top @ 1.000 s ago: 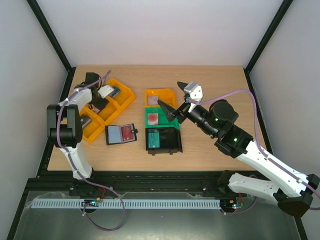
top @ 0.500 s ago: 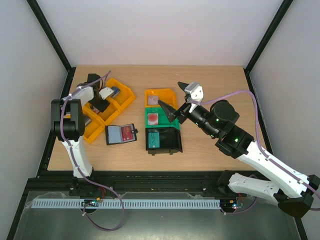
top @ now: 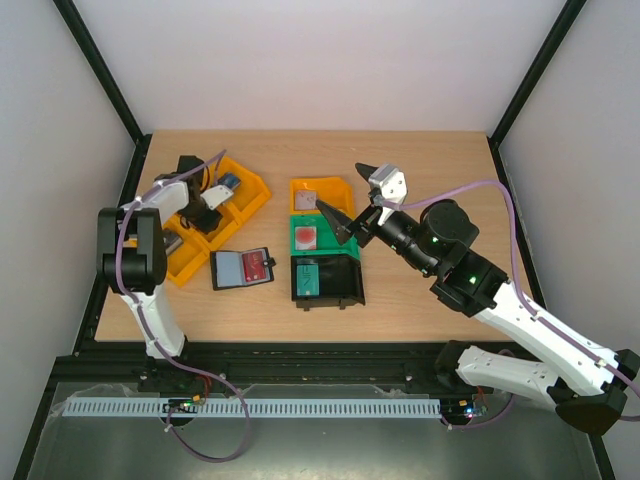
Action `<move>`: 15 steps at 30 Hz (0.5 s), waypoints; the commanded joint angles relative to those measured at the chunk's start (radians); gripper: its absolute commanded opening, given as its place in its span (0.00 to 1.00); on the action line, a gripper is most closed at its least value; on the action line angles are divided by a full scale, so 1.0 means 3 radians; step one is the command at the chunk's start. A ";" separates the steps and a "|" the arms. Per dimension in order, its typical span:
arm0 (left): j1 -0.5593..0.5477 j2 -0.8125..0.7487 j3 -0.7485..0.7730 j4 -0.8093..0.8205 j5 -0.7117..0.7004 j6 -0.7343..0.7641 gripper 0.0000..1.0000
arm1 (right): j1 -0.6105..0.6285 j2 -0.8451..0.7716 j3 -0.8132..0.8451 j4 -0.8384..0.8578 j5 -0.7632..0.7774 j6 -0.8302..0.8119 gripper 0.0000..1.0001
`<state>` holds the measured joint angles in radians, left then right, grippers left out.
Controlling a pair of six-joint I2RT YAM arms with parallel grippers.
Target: Take the credit cards out of the card holder
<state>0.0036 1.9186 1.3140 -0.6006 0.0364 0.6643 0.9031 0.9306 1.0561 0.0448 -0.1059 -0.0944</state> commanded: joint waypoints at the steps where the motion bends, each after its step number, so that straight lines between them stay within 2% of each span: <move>1: -0.0038 -0.0182 -0.0072 -0.0062 0.0069 0.0028 0.43 | -0.0010 0.0008 0.0125 0.0018 -0.0037 -0.0062 0.99; 8: 0.0041 -0.0160 0.0335 -0.0340 0.0277 0.0019 0.58 | -0.0007 -0.0015 0.0116 -0.0006 -0.0008 -0.0069 0.99; 15: 0.0100 0.0110 0.0401 -0.0312 -0.0161 0.0089 0.81 | -0.0013 -0.0063 0.0077 -0.0011 0.0017 -0.0064 0.99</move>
<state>0.0250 1.8980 1.4273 -0.6598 0.0479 0.6750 0.9031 0.9329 1.0660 0.0418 -0.1097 -0.1055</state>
